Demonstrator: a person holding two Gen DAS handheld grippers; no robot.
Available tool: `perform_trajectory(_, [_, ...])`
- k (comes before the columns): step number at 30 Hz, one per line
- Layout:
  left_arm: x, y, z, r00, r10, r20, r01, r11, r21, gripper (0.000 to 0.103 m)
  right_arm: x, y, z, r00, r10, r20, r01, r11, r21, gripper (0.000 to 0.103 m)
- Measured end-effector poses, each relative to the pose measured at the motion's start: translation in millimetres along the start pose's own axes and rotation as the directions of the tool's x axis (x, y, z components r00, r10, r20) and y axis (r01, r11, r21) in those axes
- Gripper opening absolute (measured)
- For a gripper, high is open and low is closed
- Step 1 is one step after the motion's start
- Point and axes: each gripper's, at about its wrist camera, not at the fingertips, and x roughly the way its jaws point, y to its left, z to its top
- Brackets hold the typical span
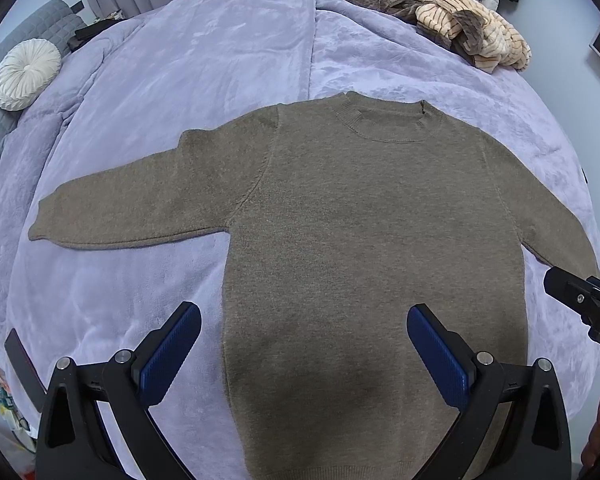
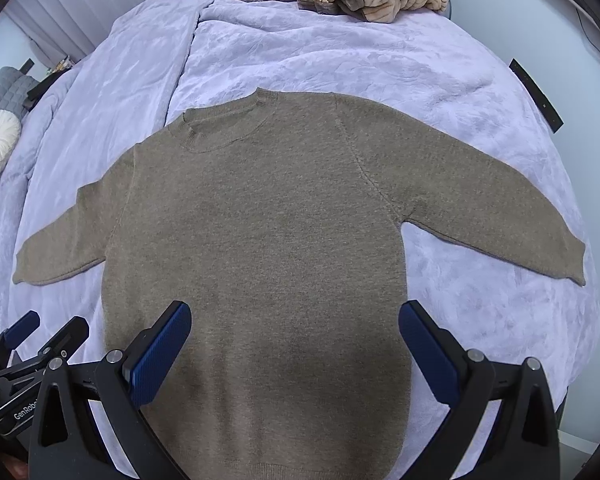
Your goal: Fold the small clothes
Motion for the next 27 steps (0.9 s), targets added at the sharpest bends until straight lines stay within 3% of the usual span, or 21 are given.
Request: perform_trajectory(27, [-23.0,4.0,11.3,1.0,0.008,0.028,-0.008,1.0,-0.025,0.103,1.1,6.8,3.5,1.0,0.019,-0.004,-0.019,1.0,-0.014,0.103])
